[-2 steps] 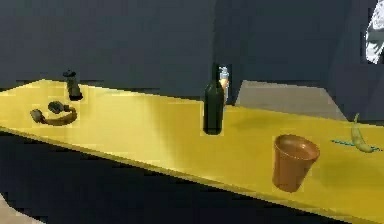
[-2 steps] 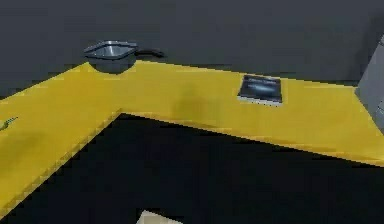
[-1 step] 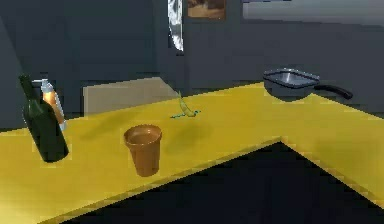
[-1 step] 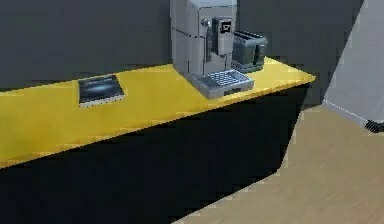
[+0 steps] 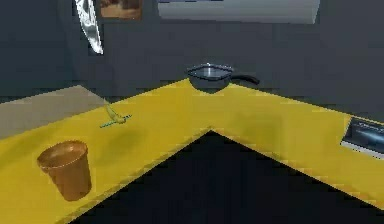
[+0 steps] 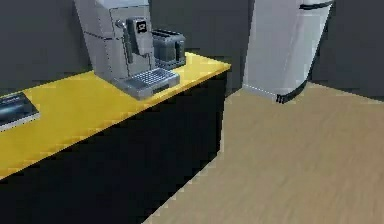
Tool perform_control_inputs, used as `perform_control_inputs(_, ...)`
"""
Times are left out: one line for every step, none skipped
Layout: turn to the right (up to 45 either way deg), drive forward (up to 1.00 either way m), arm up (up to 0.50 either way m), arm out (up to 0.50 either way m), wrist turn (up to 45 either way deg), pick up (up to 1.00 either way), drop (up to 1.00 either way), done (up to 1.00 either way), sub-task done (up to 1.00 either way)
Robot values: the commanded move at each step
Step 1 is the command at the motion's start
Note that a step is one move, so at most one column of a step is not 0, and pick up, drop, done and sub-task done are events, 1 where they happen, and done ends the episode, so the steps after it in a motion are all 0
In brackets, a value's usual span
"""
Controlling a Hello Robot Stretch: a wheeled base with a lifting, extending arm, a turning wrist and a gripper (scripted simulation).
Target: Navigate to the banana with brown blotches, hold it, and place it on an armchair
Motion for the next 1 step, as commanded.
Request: perform_control_inputs(0.0,0.45,0.00,0.00,0.0,0.00,0.00,0.00,0.00)
